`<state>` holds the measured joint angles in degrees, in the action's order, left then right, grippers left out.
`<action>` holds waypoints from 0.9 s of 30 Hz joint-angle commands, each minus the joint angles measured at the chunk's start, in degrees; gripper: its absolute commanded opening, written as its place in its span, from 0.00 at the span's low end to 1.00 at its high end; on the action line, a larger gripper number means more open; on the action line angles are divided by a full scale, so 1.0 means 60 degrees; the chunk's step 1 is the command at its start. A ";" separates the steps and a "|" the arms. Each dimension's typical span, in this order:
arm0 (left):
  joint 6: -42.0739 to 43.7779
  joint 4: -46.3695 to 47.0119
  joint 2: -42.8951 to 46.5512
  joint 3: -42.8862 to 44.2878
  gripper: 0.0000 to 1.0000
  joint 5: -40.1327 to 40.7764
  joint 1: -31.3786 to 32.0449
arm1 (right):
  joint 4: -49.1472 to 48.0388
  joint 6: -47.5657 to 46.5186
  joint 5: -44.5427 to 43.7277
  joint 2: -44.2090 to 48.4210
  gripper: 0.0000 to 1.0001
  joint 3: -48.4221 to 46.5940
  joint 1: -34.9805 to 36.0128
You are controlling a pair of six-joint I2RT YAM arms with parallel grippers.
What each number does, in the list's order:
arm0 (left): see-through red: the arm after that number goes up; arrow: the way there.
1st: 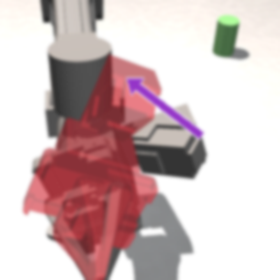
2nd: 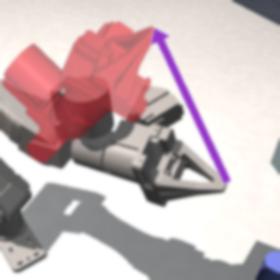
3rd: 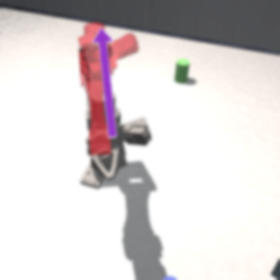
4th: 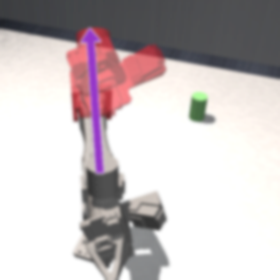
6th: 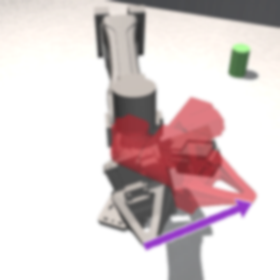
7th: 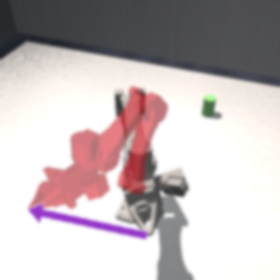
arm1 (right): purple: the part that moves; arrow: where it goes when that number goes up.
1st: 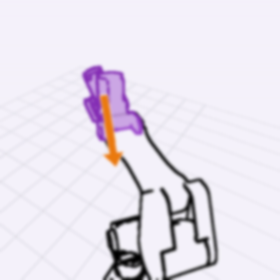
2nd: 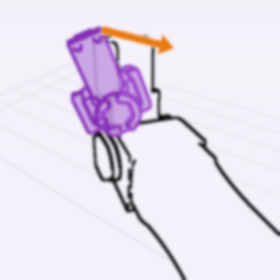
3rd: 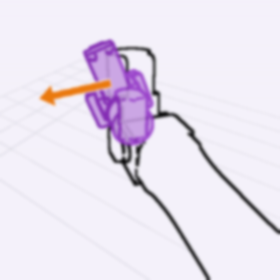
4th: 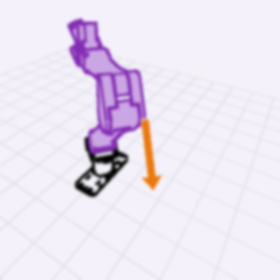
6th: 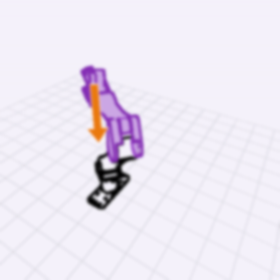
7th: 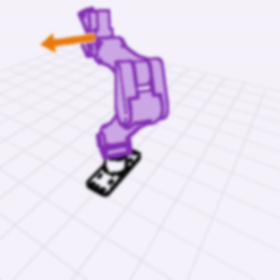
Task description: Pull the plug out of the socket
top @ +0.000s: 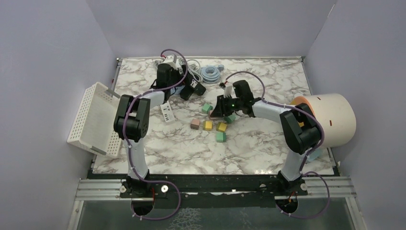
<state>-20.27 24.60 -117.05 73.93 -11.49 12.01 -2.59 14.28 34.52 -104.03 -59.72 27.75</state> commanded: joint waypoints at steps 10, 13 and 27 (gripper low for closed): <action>0.0166 -0.0028 0.3036 -0.1751 0.99 0.0815 0.0042 | 0.0640 -0.0619 0.0143 -0.0963 0.12 -0.1046 0.0084; 0.0088 -0.0013 0.3451 -0.2046 0.99 0.0786 0.0048 | 0.0766 -0.0771 0.0130 -0.1030 0.21 -0.0933 0.0133; 0.0156 -0.0028 0.4970 -0.2738 0.99 0.0719 0.0045 | 0.0839 -0.1040 -0.0668 0.0327 0.70 -0.0750 0.0209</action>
<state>-19.64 23.86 -90.32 58.46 -7.86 12.12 3.16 8.91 33.39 -107.09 -64.03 28.56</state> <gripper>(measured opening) 0.990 0.691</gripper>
